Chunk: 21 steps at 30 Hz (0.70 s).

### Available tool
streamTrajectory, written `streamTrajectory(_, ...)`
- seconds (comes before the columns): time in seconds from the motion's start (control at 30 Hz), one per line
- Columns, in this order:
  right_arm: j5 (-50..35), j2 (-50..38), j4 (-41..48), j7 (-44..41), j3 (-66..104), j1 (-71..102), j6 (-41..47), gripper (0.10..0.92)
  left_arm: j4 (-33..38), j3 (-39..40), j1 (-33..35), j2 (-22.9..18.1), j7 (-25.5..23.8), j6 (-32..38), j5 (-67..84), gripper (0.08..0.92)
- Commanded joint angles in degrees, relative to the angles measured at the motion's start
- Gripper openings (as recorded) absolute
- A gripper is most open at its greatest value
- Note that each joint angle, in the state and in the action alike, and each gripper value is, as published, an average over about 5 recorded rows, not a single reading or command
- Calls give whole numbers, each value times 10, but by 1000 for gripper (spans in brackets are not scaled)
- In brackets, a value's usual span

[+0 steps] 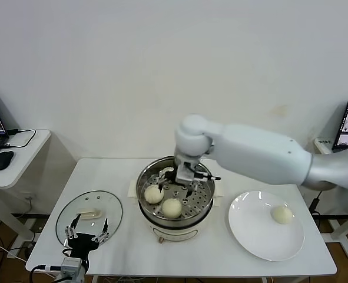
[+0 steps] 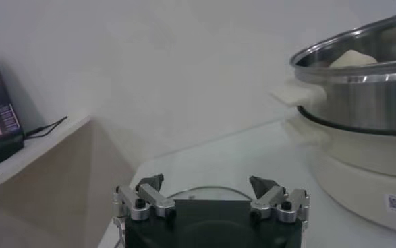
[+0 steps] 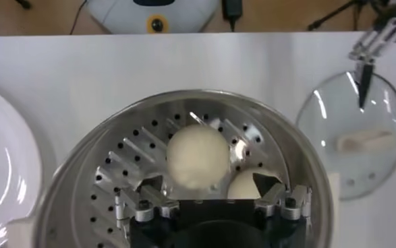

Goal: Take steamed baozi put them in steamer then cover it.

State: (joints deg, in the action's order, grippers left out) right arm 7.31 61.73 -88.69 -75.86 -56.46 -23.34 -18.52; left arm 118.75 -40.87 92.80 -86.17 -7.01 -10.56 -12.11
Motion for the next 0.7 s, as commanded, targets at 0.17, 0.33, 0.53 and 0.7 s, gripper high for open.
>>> streamTrajectory(0.17,-138,-230,-22,3,90,-11,289,823,5,5,1,9,-9,-7,10,823)
streamTrajectory(0.33,-115,-301,-10,10,120,31,354,823,4,17,2,14,-8,-7,12,823)
streamTrajectory(0.53,-59,-342,11,4,193,121,351,823,9,23,2,12,7,-2,22,823)
streamTrajectory(0.7,-6,-347,40,17,249,205,335,823,19,23,6,12,8,-6,31,823)
